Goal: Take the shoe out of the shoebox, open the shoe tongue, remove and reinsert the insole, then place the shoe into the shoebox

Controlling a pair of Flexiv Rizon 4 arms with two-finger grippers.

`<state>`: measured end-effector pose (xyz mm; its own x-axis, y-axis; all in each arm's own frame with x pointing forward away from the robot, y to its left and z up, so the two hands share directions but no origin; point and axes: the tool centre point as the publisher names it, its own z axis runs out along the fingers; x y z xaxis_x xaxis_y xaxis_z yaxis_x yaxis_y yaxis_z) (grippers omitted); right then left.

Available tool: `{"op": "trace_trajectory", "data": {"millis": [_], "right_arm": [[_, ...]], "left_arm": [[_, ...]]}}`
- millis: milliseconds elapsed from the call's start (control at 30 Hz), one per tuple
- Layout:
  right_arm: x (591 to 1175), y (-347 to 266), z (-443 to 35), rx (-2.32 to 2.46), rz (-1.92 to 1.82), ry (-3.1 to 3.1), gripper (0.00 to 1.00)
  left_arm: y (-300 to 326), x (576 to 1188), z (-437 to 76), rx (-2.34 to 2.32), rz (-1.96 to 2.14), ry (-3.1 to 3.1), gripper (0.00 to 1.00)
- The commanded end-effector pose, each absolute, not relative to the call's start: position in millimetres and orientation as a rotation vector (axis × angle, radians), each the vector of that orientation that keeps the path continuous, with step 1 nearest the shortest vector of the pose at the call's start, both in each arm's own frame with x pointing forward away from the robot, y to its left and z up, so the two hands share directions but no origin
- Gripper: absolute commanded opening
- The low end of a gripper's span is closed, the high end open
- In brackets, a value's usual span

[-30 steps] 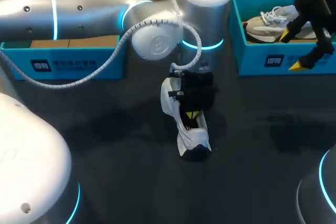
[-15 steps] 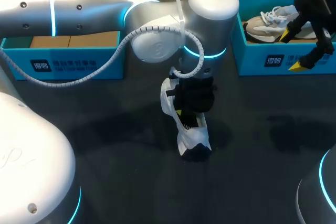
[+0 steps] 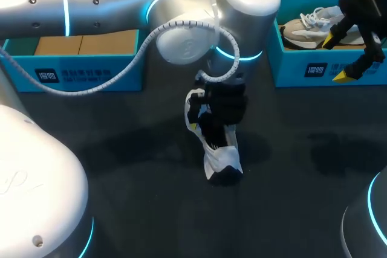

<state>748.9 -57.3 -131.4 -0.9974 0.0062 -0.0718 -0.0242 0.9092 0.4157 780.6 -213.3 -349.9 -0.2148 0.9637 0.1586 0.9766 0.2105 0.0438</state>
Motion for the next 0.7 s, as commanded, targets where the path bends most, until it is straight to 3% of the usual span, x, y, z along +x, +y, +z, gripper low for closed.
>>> {"op": "trace_trajectory", "data": {"millis": [33, 700], "right_arm": [[751, -57, -131, -0.015, 0.652, 3.005, 1.0], [751, -57, -131, -0.015, 0.652, 3.005, 1.0]], "left_arm": [[-215, 784, -345, -1.911, -0.201, -2.364, 1.0], [-210, 798, -293, -2.027, -0.019, -2.217, 1.0]]}}
